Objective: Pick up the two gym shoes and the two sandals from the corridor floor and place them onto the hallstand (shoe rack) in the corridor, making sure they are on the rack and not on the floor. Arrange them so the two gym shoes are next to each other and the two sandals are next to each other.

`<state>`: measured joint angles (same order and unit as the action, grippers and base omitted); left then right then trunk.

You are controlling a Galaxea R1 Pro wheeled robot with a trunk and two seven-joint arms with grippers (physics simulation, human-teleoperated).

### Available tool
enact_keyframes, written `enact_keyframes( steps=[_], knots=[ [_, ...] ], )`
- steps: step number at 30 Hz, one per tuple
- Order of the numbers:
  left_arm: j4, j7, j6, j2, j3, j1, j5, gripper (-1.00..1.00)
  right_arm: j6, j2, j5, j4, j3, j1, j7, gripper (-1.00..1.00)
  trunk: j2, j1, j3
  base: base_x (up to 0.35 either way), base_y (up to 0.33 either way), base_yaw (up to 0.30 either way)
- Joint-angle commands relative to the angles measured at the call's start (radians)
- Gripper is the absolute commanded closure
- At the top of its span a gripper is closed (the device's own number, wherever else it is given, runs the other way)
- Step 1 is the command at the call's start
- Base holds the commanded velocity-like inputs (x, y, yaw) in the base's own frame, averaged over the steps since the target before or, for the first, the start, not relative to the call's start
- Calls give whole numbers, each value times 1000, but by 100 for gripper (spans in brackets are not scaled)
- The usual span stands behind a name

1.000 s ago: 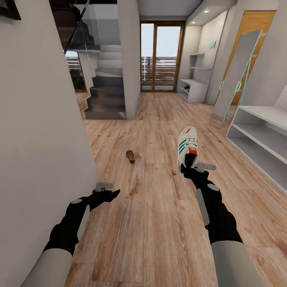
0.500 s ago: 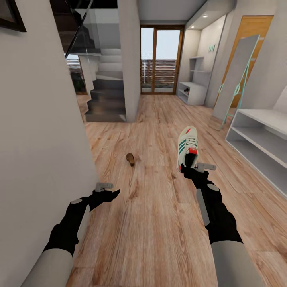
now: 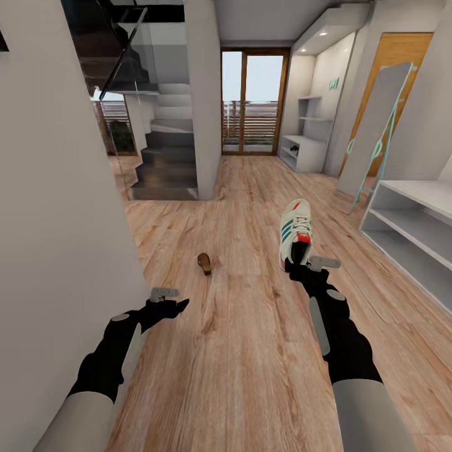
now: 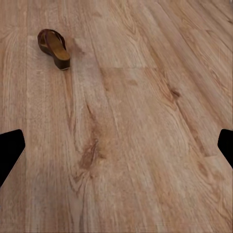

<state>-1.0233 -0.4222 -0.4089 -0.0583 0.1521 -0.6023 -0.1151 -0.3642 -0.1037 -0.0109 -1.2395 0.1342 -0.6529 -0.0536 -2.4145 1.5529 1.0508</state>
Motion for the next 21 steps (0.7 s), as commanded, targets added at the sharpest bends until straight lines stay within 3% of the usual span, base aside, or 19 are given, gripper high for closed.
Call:
enact_keyframes(
  steps=[1,12,21],
  knots=[
    [-1,-10,-4,-2,5,-1,-10,-100,-5,-1,-1,-1,0,-1,-3,100,0,0,-1,346,0,0],
    [0,-9,-4,-2,4,-1,-9,-100,-5,-1,-1,-2,1,-1,-3,100,0,0,-19,346,-46,0],
    [0,-10,-4,-3,4,-1,-9,-100,-5,-1,-1,-3,1,-1,-3,100,0,0,-33,310,-183,94]
  ],
)
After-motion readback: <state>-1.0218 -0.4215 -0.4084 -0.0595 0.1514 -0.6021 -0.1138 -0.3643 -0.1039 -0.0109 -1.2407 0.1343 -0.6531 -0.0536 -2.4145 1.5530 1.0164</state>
